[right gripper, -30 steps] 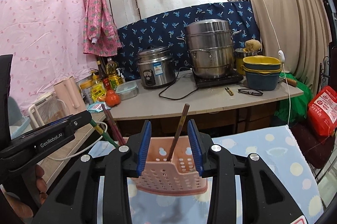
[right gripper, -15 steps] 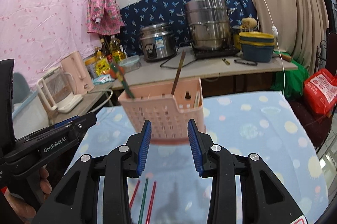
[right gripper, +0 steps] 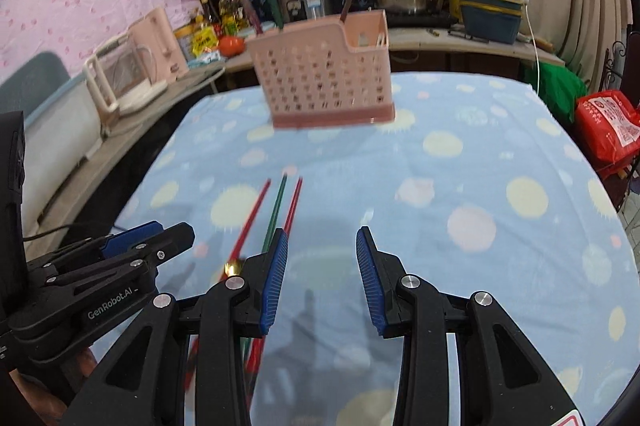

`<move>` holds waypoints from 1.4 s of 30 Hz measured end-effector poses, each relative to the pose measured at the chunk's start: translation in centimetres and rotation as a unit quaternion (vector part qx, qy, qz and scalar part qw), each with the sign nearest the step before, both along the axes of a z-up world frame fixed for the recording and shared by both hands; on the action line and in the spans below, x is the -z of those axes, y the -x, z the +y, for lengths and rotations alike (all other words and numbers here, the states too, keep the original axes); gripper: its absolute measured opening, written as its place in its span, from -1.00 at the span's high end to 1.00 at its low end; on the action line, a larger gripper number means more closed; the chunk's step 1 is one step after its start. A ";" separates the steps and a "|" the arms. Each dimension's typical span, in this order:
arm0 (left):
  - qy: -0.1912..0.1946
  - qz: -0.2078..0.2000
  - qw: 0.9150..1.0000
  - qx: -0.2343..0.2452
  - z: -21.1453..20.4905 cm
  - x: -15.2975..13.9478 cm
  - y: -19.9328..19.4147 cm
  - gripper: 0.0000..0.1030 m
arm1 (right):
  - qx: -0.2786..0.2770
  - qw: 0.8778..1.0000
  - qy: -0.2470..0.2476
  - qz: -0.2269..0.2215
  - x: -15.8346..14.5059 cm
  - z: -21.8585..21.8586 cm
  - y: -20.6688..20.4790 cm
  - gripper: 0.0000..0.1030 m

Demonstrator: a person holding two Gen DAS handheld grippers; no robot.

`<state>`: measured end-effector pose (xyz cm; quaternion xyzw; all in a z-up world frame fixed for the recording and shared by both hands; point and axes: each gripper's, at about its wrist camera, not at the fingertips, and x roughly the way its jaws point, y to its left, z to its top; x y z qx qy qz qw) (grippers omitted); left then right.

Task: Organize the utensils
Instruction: 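Bring both open tools back down over the remaining utensils, then close left tool on a red chopstick while right tool closes on the other red chopstick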

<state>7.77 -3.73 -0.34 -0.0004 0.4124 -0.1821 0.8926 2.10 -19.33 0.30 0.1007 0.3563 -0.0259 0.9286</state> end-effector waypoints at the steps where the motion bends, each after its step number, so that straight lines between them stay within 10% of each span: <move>1: -0.002 0.007 1.000 0.003 0.1 0.6 0.7 0.30 | -0.003 1.000 0.004 0.006 0.5 0.3 0.5 0.31; 42: -0.010 0.032 0.998 0.055 1.8 4.9 6.2 0.75 | -0.076 0.994 0.028 0.074 5.0 5.6 5.0 0.31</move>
